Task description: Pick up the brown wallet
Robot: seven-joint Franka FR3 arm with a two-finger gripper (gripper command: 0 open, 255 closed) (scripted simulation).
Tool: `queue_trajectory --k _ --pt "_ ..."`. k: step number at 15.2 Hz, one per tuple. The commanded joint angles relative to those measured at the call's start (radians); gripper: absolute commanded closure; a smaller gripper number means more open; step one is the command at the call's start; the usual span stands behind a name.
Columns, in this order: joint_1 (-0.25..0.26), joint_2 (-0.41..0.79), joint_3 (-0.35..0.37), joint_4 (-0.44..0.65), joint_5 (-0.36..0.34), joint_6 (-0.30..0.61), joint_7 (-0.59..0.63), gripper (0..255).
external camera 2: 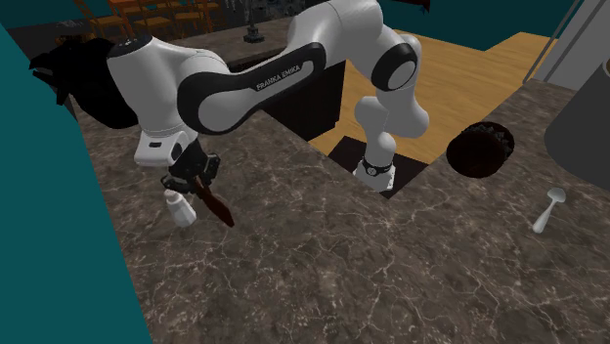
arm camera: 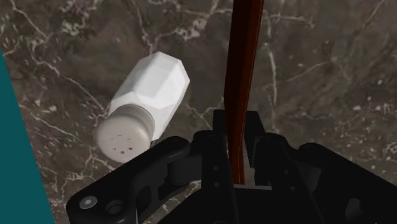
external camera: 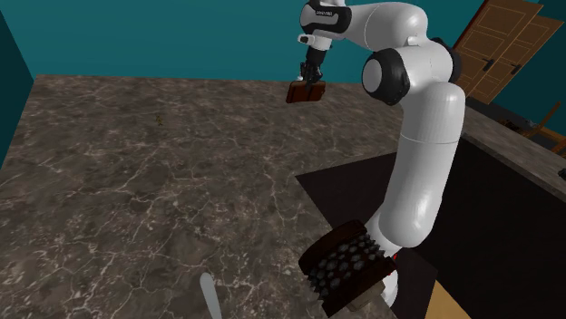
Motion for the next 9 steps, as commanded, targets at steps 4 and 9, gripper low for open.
queue_trajectory --k 4,9 --pt "-0.01 0.003 -0.002 0.061 -0.001 -0.06 0.002 255" --pt "-0.026 0.015 -0.003 0.146 0.004 -0.134 0.004 255"
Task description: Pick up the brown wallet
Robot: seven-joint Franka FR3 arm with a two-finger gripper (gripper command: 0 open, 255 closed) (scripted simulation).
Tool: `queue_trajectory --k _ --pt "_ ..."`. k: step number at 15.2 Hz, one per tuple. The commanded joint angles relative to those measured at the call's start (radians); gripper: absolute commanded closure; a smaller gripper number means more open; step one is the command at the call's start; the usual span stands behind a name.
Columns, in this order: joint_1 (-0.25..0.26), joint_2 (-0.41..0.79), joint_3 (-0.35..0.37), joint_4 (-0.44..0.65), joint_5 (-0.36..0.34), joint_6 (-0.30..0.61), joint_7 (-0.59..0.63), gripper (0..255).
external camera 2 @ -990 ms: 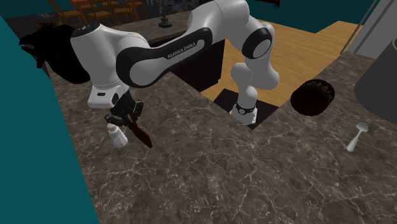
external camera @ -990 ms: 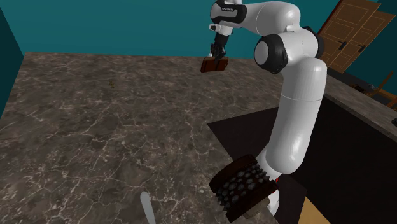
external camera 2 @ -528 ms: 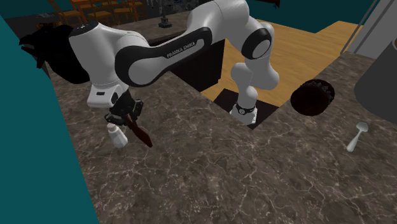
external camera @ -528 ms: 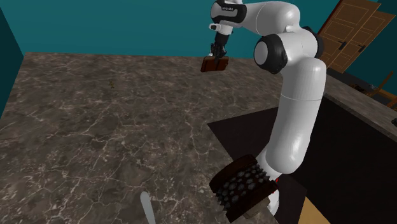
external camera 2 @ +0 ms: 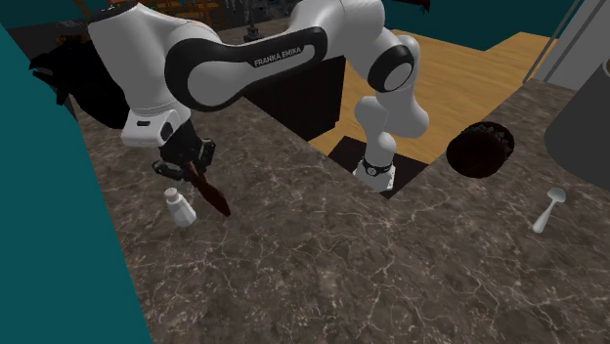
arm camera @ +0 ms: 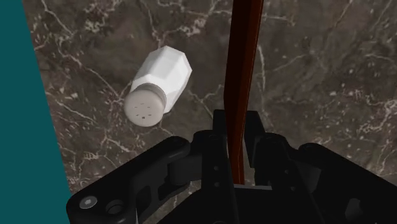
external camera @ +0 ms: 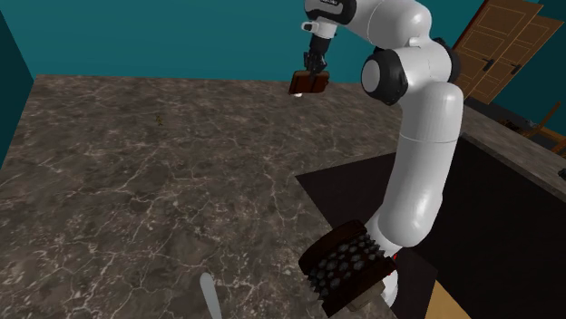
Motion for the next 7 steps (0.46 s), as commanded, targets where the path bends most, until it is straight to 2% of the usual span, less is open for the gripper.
queue_trajectory --k 1,5,7 --pt "-0.006 0.005 0.0 0.033 0.002 -0.028 0.001 255" --pt "-0.025 0.023 0.001 0.116 0.012 -0.093 0.001 255" --pt "-0.026 0.024 0.001 0.119 0.012 -0.095 0.001 255"
